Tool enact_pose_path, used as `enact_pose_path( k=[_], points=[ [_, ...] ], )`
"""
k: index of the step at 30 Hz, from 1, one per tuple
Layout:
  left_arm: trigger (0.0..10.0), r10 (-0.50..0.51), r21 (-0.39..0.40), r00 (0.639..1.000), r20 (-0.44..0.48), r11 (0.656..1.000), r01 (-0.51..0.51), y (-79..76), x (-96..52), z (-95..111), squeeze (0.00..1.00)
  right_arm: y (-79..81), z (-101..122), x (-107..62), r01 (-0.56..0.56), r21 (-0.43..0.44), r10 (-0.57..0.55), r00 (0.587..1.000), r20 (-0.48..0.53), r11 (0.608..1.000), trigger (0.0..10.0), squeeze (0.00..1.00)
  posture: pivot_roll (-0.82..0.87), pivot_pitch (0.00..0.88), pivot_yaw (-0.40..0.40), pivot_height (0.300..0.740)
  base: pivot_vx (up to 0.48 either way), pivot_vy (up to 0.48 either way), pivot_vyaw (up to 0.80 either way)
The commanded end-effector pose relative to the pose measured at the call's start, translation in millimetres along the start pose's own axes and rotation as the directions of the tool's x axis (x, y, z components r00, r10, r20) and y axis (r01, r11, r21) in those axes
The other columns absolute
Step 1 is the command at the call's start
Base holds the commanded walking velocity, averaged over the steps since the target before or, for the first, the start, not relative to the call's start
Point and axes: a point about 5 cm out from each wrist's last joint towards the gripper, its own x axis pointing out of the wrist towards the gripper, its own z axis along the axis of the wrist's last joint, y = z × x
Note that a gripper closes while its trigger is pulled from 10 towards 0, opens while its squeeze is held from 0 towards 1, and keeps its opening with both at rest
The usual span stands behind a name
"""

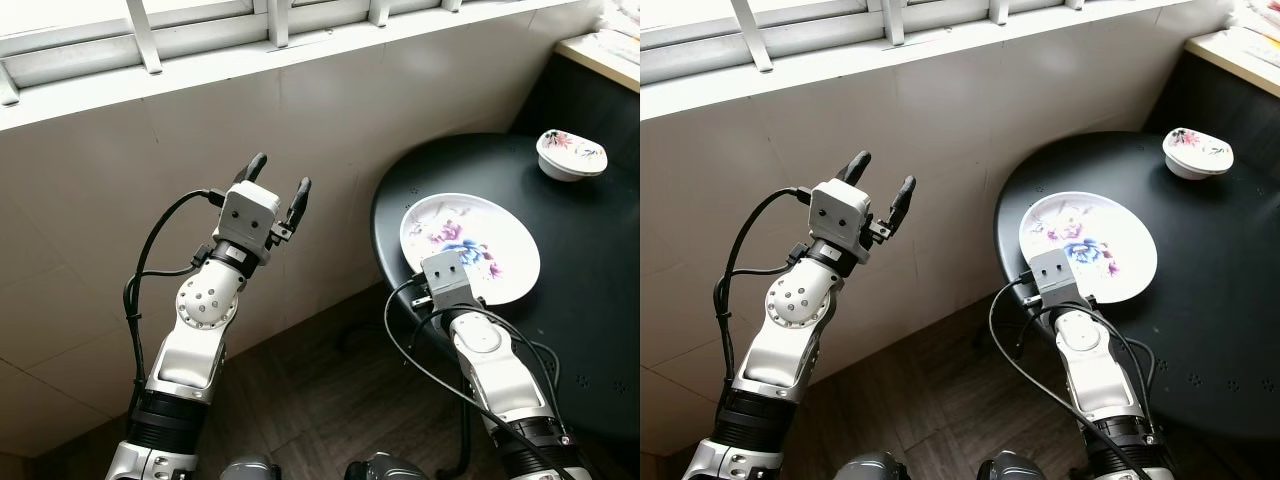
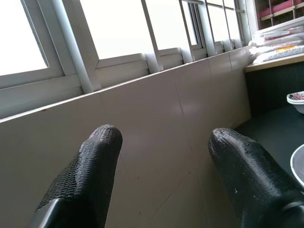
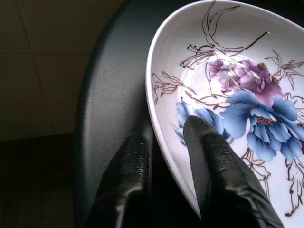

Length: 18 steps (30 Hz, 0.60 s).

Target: Kitchen organization

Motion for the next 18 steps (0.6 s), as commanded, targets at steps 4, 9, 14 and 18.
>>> enact_pose_path(
  k=[4, 9, 14, 18],
  points=[
    [10.0, -0.006, 0.009, 1.000, -0.021, 1.000, 0.006, -1.3, -0.5, -3.2, 0.00, -2.4, -3.4, -1.3, 0.010, -0.018, -0.011, 1.000, -0.016, 1.000, 0.0, 0.00, 0.13, 0.012, -0.056, 0.740, 0.000, 0.000, 0.00],
    [10.0, -0.004, 0.009, 1.000, -0.022, 1.000, 0.004, -1.3, -0.3, -3.3, 0.00, -0.7, 2.1, -2.4, 0.008, -0.070, -0.006, 1.000, 0.024, 0.998, 0.0, 0.00, 0.13, 0.013, -0.059, 0.740, 0.000, 0.000, 0.00],
    [10.0, -0.003, 0.008, 1.000, -0.023, 1.000, 0.004, -1.6, -0.2, -3.4, 0.00, -0.6, 7.1, -3.9, 0.020, -0.090, -0.014, 0.998, 0.065, 0.996, 0.0, 0.00, 0.13, 0.013, -0.059, 0.740, 0.000, 0.000, 0.00],
    [10.0, -0.003, 0.007, 1.000, -0.024, 1.000, 0.004, -1.7, -0.4, -3.6, 0.00, -3.8, 14.8, -5.7, 0.057, -0.138, -0.040, 0.991, 0.128, 0.989, 0.0, 0.00, 0.13, 0.013, -0.057, 0.740, 0.000, 0.000, 0.00]
  ],
)
